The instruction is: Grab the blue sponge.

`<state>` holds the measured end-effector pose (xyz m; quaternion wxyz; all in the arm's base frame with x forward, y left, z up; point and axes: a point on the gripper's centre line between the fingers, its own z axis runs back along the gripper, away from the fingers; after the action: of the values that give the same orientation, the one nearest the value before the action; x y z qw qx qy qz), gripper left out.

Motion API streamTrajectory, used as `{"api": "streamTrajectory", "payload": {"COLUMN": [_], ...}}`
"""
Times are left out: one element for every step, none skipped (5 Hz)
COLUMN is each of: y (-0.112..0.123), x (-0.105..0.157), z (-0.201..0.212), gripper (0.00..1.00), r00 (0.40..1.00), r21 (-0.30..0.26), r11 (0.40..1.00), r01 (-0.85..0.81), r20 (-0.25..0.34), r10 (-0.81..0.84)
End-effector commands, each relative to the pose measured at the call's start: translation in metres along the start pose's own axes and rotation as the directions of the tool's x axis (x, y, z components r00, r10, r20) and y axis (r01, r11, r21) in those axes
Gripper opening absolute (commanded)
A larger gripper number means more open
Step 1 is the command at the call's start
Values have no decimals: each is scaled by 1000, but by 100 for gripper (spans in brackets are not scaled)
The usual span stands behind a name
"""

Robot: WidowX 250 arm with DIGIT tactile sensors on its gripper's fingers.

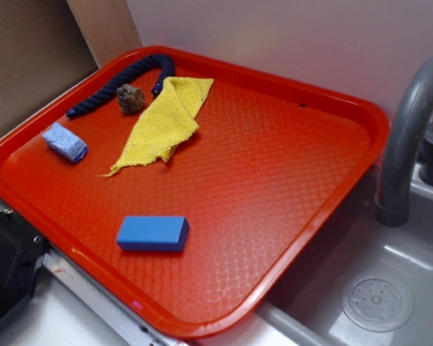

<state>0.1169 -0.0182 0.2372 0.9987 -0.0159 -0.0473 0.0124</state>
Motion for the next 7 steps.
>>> {"api": "streamTrajectory", "payload": {"y": [0, 21, 32, 57, 93, 121, 123], "x": [0, 7, 13, 32, 52, 57, 35], "z": [0, -3, -6, -20, -47, -69, -92], "gripper": [100, 100, 100, 100, 100, 100, 100], "r00": [1000, 966, 871, 721, 527, 305, 67], "r21": [0, -99, -114, -95, -44, -22, 8], "r11": [1000, 961, 864, 717, 526, 306, 67], "r01": [0, -257, -490, -691, -849, -952, -998], "r20": [0, -3, -14, -20, -20, 35, 101], "r10": [0, 258, 492, 692, 850, 952, 993]}}
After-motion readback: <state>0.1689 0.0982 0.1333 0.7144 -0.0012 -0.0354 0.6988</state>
